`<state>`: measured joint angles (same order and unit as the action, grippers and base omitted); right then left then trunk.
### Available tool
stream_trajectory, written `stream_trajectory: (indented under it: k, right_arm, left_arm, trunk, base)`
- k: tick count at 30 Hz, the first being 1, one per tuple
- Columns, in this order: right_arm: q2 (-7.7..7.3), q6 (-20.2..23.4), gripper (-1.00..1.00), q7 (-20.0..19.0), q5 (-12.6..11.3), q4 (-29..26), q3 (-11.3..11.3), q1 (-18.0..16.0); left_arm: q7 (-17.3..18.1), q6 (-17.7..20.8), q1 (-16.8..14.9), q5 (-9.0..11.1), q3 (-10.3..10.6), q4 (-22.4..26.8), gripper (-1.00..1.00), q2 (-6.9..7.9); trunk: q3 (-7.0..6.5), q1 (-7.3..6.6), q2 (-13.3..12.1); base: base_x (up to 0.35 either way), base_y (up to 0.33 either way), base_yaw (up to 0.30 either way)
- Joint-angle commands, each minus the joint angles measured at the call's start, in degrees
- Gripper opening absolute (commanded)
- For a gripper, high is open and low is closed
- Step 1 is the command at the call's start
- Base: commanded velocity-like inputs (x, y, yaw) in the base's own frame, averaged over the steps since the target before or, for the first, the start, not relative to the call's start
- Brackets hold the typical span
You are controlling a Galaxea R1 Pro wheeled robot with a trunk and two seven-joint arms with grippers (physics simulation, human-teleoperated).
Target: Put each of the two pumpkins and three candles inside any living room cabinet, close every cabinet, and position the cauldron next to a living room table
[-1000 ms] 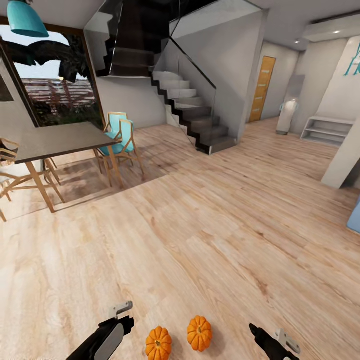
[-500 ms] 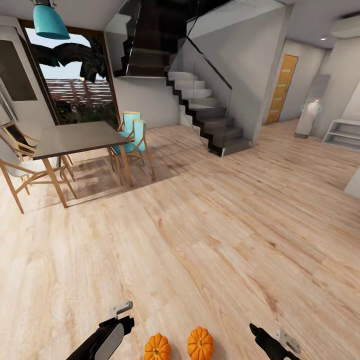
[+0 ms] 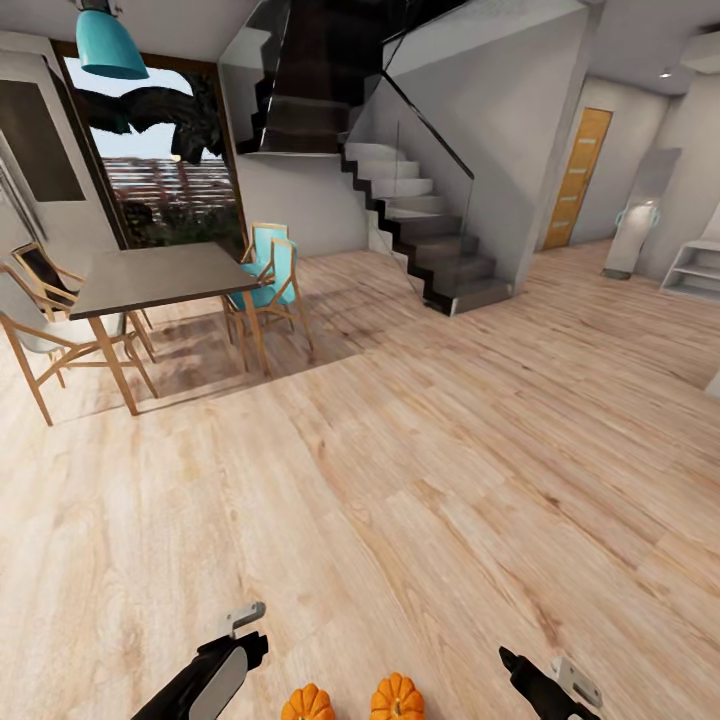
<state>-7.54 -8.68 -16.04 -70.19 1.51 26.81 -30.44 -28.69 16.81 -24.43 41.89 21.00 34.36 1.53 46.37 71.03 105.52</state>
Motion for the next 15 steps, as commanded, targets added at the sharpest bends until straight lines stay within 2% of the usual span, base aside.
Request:
stream_trajectory:
  k: [1,12,15]
  right_arm:
    - [0.01,-0.1,1.0,-0.4,-0.6,0.2,0.5,-0.1]
    - [0.09,0.0,1.0,-0.3,-0.5,0.2,0.5,-0.1]
    - [0.13,-0.1,1.0,-0.4,-0.4,0.2,0.6,-0.1]
  left_arm:
    - [-0.5,0.2,0.0,0.4,0.5,0.1,1.0,0.06]
    - [-0.4,0.2,0.0,0.5,0.4,0.2,1.0,0.12]
    - [1.2,0.6,-0.2,0.5,0.2,1.1,1.0,0.28]
  trunk:
    - [0.05,0.0,0.0]
    - [0.05,0.0,0.0]
    - [0.05,0.0,0.0]
  base:
    - [0.018,-0.002,0.006]
    - [0.002,0.0,0.001]
    - [0.0,0.0,0.0]
